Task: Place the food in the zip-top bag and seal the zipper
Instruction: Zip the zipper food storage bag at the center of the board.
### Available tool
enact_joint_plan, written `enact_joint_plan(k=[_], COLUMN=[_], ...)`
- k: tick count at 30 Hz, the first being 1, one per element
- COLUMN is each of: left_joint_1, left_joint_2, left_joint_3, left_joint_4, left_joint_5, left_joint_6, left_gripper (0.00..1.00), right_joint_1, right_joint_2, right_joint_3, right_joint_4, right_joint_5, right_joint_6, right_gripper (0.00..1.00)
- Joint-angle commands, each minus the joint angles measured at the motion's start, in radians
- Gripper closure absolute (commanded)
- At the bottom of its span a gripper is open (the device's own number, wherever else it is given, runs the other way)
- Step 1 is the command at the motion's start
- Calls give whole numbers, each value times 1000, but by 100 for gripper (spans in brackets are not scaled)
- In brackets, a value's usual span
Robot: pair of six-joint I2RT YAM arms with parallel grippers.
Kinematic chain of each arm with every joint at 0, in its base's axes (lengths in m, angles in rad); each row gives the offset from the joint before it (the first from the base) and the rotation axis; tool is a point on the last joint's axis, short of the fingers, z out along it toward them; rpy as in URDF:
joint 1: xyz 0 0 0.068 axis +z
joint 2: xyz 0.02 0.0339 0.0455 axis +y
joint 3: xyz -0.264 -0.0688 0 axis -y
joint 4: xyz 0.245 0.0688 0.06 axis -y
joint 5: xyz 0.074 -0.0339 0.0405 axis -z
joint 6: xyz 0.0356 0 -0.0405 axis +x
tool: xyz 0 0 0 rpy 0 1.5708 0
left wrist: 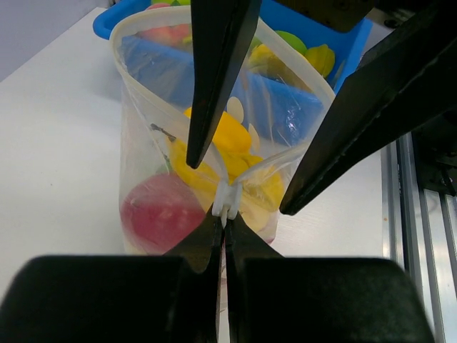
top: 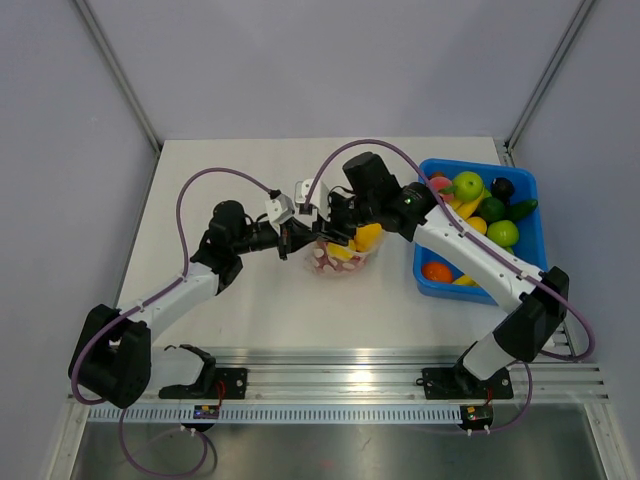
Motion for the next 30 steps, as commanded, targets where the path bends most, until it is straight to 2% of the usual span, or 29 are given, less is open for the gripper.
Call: enact_joint_plan(k=[1, 8, 11, 12, 14, 15, 17, 24, 30], left_joint_1=[7, 9, 7, 9, 9, 9, 9, 18, 58], left_joint_2=[-17, -19, -19, -19, -19, -20, -22, -56, -74], left_joint_3=[43, 54, 63, 63, 66, 68, 68, 43, -9], left_joint_4=[77, 55, 33, 28, 24, 24, 24, 42, 160], left_joint_5=[42, 44, 42, 44, 42, 41, 36, 67, 59], left_joint_6=[-2, 5, 12, 14, 15, 15, 14, 3, -81], left_gripper=[100, 100, 100, 100, 100, 100, 100, 100, 100], right_joint_1=[2, 2, 2, 1, 2, 2, 2, -24, -39], right_joint_2=[17, 34, 43, 46, 52, 52, 52, -9, -60], right_joint_3=[51, 62, 69, 69, 69, 69, 68, -2, -94], right_joint_4=[11, 18, 5, -1, -5, -8, -11, 35, 40], right_joint_5=[-30, -58, -94, -101, -99, -99, -101, -87, -44], right_joint_6=[-38, -40, -32, -30, -30, -32, -30, 2, 9], right_gripper=[50, 62, 72, 79, 84, 93, 100, 100, 100])
